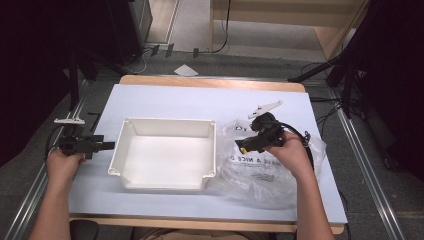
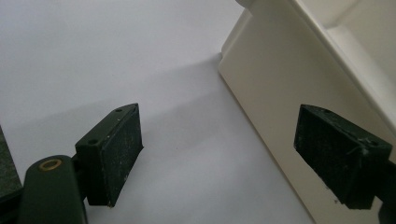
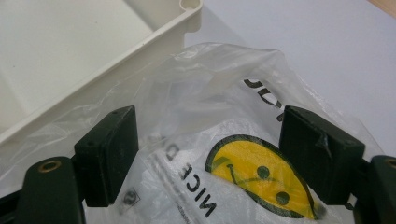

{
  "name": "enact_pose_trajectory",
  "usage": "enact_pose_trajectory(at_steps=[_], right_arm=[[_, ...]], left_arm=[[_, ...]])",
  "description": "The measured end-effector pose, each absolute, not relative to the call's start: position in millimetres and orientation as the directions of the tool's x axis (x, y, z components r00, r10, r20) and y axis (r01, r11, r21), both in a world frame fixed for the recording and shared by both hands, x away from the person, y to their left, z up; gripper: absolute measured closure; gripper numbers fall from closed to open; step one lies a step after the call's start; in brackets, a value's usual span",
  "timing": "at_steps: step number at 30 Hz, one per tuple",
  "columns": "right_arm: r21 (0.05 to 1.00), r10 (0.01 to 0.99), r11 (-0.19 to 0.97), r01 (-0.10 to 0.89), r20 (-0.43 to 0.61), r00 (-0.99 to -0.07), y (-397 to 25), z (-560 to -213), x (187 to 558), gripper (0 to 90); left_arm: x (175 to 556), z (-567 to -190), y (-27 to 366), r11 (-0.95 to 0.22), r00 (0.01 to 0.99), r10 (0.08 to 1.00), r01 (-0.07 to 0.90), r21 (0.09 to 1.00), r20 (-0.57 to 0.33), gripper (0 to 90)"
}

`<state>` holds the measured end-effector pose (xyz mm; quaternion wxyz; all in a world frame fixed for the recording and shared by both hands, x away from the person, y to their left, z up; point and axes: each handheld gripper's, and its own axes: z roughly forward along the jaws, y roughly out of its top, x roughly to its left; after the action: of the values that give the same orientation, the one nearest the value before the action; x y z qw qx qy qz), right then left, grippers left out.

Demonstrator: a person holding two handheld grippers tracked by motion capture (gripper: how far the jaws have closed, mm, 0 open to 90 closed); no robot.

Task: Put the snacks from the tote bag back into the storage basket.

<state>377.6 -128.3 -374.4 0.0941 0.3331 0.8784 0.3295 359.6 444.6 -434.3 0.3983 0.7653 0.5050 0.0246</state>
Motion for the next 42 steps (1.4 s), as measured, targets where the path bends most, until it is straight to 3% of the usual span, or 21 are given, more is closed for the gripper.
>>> enact_pose_trajectory(at_steps=[16, 21, 28, 42], right_arm=[[0.646, 0.647, 0.570, 0.508, 0.029, -0.762, -136, -365, 373, 20.1], [0.670, 0.630, 0.594, 0.445, -0.043, -0.775, -138, -359, 368, 20.1], [0.656, 0.637, 0.607, 0.450, -0.063, -0.768, -140, -352, 365, 19.8], [0.644, 0.641, 0.586, 0.492, 0.004, -0.768, -158, -341, 361, 17.3]], left_arm=[[359, -434, 445, -0.170, 0.487, 0.793, 0.754, 0.635, -0.365, 16.2], [359, -434, 444, -0.172, 0.489, 0.792, 0.752, 0.636, -0.365, 16.2], [359, -434, 444, -0.173, 0.489, 0.793, 0.752, 0.636, -0.363, 16.2], [359, -433, 444, -0.174, 0.490, 0.793, 0.752, 0.636, -0.362, 16.2]])
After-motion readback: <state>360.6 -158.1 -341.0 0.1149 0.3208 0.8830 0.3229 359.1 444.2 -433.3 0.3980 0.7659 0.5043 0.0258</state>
